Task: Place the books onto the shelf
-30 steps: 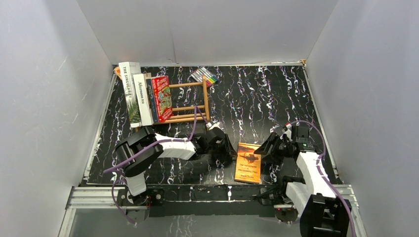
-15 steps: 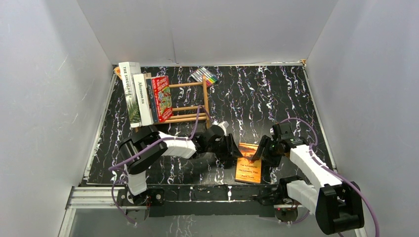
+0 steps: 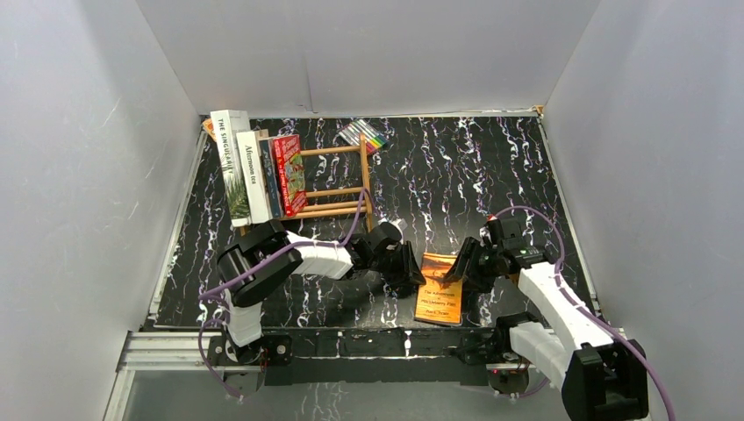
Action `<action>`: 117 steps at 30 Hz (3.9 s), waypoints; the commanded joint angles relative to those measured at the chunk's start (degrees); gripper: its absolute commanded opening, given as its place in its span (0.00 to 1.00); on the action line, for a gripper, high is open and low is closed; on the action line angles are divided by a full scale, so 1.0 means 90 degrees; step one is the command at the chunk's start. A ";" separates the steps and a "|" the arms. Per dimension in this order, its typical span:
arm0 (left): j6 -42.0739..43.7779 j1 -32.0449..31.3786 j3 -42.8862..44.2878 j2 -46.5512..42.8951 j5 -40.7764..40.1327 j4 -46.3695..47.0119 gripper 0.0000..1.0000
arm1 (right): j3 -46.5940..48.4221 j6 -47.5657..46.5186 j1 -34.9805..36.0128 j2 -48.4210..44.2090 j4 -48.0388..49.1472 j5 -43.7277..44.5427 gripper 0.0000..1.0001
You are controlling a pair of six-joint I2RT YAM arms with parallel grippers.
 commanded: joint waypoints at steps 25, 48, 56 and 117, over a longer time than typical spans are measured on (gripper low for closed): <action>0.0100 0.0001 0.0121 -0.0229 -0.0731 -0.0992 0.24 | -0.0032 -0.0135 0.0037 -0.0241 0.0409 -0.0828 0.61; 0.0126 -0.0003 0.0219 -0.0242 -0.0777 -0.1147 0.24 | -0.0207 0.0030 0.0037 -0.0541 0.1025 -0.1697 0.47; 0.0108 -0.0009 0.0209 -0.0316 -0.0786 -0.1149 0.24 | -0.0226 -0.0044 0.0040 -0.0273 0.0797 -0.1217 0.49; 0.0116 0.0791 -0.1360 -0.3783 0.0658 0.1928 0.40 | 0.0520 0.0902 0.0042 -0.1816 0.4294 -0.4185 0.00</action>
